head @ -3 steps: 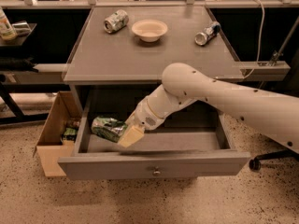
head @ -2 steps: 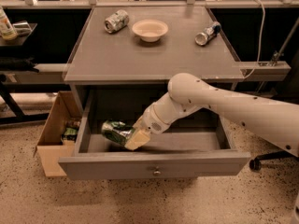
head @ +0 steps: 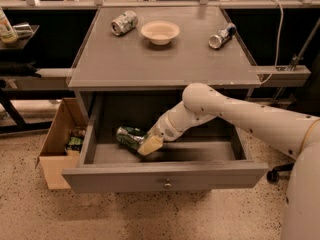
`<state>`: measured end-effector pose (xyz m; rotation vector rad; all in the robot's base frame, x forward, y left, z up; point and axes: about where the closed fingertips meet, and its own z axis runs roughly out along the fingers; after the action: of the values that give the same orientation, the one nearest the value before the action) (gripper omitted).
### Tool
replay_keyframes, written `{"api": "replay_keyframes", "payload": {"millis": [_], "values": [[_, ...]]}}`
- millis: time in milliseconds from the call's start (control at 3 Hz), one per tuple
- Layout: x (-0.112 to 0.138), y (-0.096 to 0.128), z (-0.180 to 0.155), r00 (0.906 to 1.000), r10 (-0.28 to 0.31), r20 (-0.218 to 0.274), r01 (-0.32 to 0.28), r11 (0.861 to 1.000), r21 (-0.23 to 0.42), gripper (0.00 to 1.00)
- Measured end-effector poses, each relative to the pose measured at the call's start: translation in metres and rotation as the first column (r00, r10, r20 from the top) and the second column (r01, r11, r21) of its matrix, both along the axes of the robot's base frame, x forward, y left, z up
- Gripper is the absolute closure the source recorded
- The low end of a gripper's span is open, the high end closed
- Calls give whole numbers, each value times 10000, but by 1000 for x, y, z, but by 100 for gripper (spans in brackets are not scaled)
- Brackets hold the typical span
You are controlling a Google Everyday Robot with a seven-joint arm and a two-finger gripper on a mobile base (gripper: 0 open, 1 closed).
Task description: Place green can into top drawer
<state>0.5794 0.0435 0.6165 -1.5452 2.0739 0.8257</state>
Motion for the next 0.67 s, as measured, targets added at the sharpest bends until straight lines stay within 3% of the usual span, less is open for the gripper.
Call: {"api": "replay_keyframes", "payload": {"millis": [333,667], "values": [[1,0,0,10000,-8,-3,8,10000,10,43],[1,0,0,10000,-7,-4,7,10000,10,18]]}}
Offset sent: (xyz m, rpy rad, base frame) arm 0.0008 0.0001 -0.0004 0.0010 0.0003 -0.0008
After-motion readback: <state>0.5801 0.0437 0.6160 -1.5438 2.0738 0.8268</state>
